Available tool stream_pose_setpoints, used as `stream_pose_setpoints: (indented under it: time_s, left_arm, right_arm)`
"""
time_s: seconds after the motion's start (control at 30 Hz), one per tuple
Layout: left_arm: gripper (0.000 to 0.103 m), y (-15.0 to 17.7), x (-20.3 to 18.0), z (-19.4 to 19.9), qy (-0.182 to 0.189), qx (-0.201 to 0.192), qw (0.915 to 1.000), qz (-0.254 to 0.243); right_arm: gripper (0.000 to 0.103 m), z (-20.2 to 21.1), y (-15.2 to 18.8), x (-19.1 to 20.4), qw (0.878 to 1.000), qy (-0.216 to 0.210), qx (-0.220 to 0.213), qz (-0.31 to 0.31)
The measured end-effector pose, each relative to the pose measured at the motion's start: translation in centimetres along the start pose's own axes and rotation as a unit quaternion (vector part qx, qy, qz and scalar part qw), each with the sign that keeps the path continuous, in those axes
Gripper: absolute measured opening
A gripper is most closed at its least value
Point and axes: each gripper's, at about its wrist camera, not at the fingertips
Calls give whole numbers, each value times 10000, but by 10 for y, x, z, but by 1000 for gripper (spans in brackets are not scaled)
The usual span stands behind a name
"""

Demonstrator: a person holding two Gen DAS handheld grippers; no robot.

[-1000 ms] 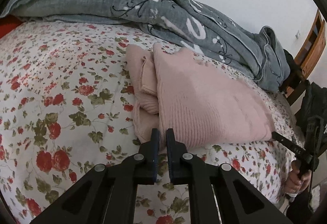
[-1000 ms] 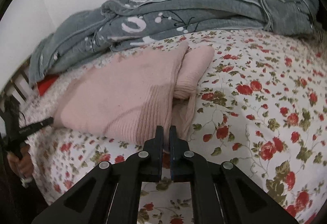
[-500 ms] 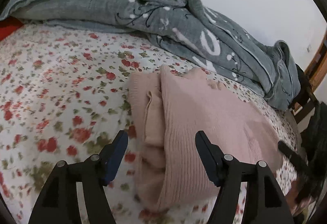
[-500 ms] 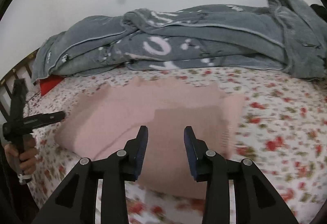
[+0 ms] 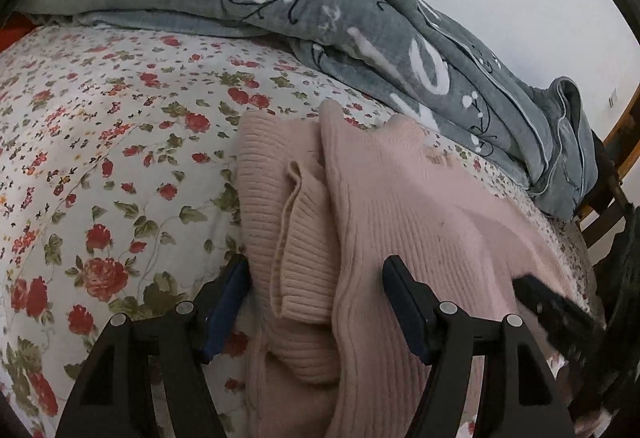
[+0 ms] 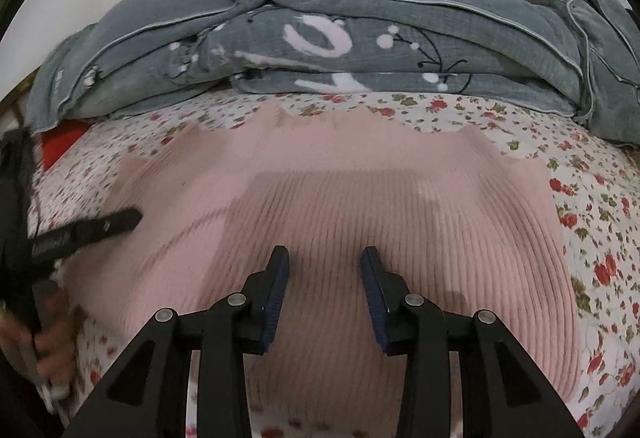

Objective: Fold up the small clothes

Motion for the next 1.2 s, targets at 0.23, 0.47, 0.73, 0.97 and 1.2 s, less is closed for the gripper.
stream_pose_setpoints:
  time_s: [0.23, 0.47, 0.73, 0.97, 1.2]
  left_arm:
    - [67, -1, -2, -1, -53, 5, 10000, -41]
    - [67, 0, -1, -1, -59, -47, 10000, -37]
    - [43, 1, -1, 4, -26, -1, 10000, 81]
    - [24, -6, -16, 24, 50, 78, 9999, 56]
    - [23, -36, -67, 60, 394, 7, 9992, -37]
  right_arm:
    - [38, -23, -9, 16, 9993, 335, 168, 75]
    - [38, 1, 11, 23, 9988, 385, 89, 284]
    - [38, -9, 1, 26, 9983, 539, 204, 48]
    - [38, 9, 16, 32, 9980, 376, 478, 141]
    - [38, 84, 45, -6, 9988, -323, 151, -336]
Point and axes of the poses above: each gripper's, at about its wrist camera, not at the fingertips, and z roughly against the way its jaws point, x to its left, y to its underside, and after that the axes turned 3 degrees about -x, right-handed
